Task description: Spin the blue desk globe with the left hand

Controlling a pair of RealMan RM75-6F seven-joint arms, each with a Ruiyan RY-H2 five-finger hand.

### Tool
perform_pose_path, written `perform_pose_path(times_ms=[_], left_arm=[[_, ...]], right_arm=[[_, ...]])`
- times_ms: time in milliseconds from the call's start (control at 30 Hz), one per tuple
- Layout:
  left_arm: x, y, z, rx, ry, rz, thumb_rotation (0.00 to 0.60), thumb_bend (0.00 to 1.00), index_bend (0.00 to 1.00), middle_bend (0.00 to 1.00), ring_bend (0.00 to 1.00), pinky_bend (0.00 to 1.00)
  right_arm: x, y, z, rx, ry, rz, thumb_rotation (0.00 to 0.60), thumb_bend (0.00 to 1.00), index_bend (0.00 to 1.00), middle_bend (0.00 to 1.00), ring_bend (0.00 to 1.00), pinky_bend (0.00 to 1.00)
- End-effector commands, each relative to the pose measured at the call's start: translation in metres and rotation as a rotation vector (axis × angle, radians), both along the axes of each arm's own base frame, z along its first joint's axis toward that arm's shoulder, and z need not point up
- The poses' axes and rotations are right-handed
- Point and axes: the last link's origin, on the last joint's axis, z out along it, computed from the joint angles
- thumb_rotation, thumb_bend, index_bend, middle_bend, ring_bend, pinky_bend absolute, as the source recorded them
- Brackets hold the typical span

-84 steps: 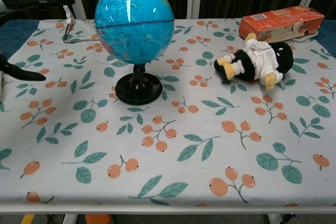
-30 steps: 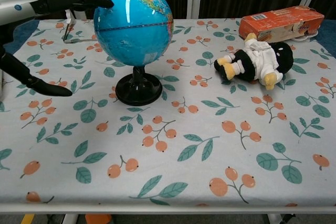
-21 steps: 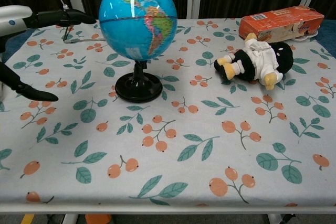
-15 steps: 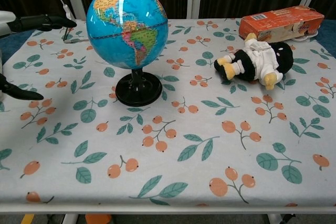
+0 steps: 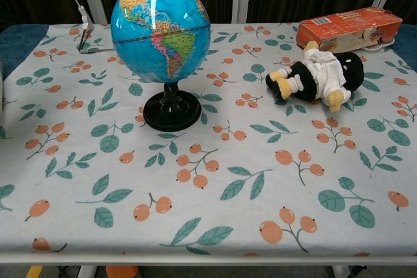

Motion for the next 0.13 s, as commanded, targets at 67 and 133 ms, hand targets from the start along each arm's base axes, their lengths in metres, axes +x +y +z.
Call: perform_pose_path(times_ms=[67, 133], left_arm=[[-0.03, -0.017, 0.027, 0.124, 0.095, 0.067, 0.6, 0.09, 0.08, 0.04, 0.0, 0.0], [-0.042, -0.027, 0.039, 0.165, 0.118, 0.107, 0.6, 0.09, 0.08, 0.04, 0.0, 0.0]], right_arm=[[0.002, 0.0, -0.001, -0.001, -0.001, 0.005, 0.6, 0.28, 0.0, 0.0, 0.0, 0.0], [0.003, 0.0, -0.002, 0.005, 0.001, 0.006, 0.6, 0.28, 0.0, 0.0, 0.0, 0.0]])
